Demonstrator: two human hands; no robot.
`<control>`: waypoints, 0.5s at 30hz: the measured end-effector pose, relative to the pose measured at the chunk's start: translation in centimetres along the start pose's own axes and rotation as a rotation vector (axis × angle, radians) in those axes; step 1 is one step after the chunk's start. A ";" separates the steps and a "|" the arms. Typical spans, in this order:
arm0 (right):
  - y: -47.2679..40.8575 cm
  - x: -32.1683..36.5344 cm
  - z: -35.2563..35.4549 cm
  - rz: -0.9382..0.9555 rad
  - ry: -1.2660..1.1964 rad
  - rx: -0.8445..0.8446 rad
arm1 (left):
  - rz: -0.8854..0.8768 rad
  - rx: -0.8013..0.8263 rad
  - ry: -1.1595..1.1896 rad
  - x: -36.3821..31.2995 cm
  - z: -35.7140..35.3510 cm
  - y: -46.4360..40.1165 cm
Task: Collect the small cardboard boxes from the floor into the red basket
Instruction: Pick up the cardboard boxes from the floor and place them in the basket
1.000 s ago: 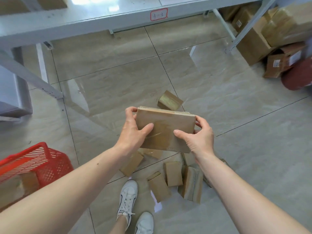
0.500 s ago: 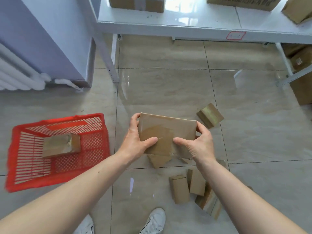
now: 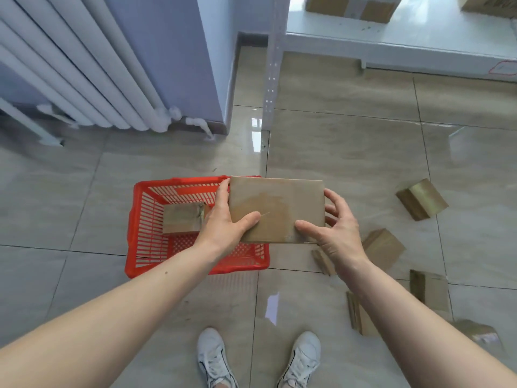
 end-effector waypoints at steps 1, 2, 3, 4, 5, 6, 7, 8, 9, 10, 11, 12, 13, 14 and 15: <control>0.1 0.2 -1.5 -0.015 -0.017 0.029 | -0.003 -0.004 0.015 0.4 1.1 -0.2; 0.2 0.3 -2.8 -0.027 -0.024 0.055 | 0.005 -0.008 0.024 0.9 2.1 -0.4; 0.2 0.4 -4.0 -0.039 -0.025 0.075 | 0.009 -0.015 0.026 1.4 2.9 -0.7; 0.2 0.6 -5.0 -0.047 -0.018 0.084 | 0.018 -0.017 0.025 1.9 3.7 -1.0; 0.0 0.7 -5.6 -0.048 0.004 0.081 | 0.025 -0.016 0.026 2.2 4.2 -1.3; -0.2 0.8 -6.2 -0.049 0.030 0.078 | 0.039 -0.013 0.032 2.6 4.8 -1.6; -0.5 0.8 -6.7 -0.056 0.053 0.076 | 0.043 -0.014 0.041 2.9 5.2 -1.9; -0.8 0.8 -7.2 -0.062 0.069 0.074 | 0.057 -0.014 0.047 3.1 5.6 -2.2; -1.1 0.9 -7.6 -0.071 0.081 0.071 | 0.068 -0.020 0.044 3.3 6.1 -2.6; -1.4 0.9 -8.1 -0.078 0.095 0.067 | 0.086 -0.029 0.034 3.5 6.5 -3.0; -1.8 0.8 -8.5 -0.084 0.112 0.064 | 0.102 -0.041 0.021 3.6 7.0 -3.3; -2.3 0.8 -9.0 -0.087 0.125 0.067 | 0.122 -0.048 0.008 3.7 7.3 -3.7; -2.6 0.8 -9.5 -0.091 0.134 0.073 | 0.134 -0.054 -0.004 3.8 7.6 -3.9; -3.0 0.8 -9.9 -0.092 0.139 0.084 | 0.139 -0.062 -0.013 3.8 7.9 -4.1; -3.3 0.9 -10.4 -0.090 0.141 0.096 | 0.137 -0.076 -0.018 3.8 8.3 -4.2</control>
Point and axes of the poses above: each hand's wrist, its own y-axis away from the middle knuckle, its own z-axis out of the back of the hand, x = y × z, the point moved 8 cm from there along -y, towards the middle knuckle, and after that the axes turned 9 degrees about z, right-handed, at the moved point
